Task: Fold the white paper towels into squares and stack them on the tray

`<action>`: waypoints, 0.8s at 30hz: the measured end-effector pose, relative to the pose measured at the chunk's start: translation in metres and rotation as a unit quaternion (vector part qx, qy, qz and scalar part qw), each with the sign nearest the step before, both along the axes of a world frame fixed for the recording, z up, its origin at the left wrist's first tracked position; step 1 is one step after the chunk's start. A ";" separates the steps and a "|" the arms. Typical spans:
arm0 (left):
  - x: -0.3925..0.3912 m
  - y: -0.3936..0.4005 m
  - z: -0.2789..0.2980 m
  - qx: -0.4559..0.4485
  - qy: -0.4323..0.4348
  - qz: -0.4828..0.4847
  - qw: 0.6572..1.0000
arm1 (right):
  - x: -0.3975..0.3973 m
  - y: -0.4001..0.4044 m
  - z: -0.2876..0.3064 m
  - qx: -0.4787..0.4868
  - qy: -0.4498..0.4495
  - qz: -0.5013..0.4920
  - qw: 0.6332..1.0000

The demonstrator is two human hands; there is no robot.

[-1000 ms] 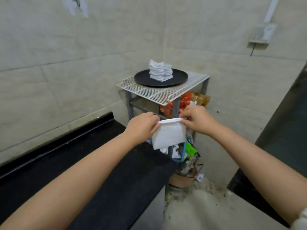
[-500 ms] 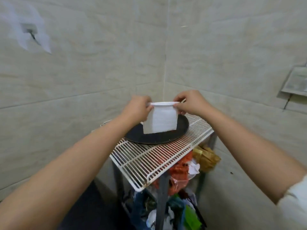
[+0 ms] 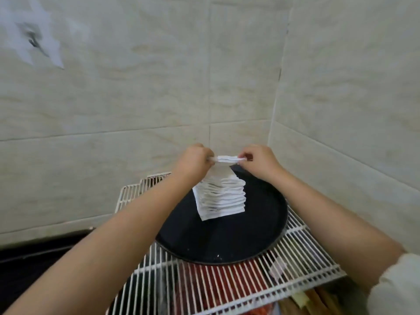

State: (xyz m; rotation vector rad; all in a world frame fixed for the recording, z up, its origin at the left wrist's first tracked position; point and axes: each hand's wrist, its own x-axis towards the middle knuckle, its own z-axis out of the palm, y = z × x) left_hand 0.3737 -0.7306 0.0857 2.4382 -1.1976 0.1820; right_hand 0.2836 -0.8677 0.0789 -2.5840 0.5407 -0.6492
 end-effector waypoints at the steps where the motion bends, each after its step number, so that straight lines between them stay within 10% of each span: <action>1: -0.002 -0.002 -0.007 0.031 -0.003 0.003 1.000 | -0.001 -0.005 -0.013 0.005 0.021 0.019 1.000; 7: -0.019 -0.010 -0.020 0.177 -0.067 0.051 0.981 | -0.006 -0.020 -0.045 -0.005 0.069 0.097 0.993; 14: -0.043 0.050 -0.014 0.100 -0.101 0.131 0.981 | -0.012 0.000 -0.023 -0.087 0.126 0.091 0.984; 24: -0.119 0.371 -0.004 0.153 -0.052 0.419 0.893 | -0.009 0.330 0.024 -0.188 0.126 0.325 0.918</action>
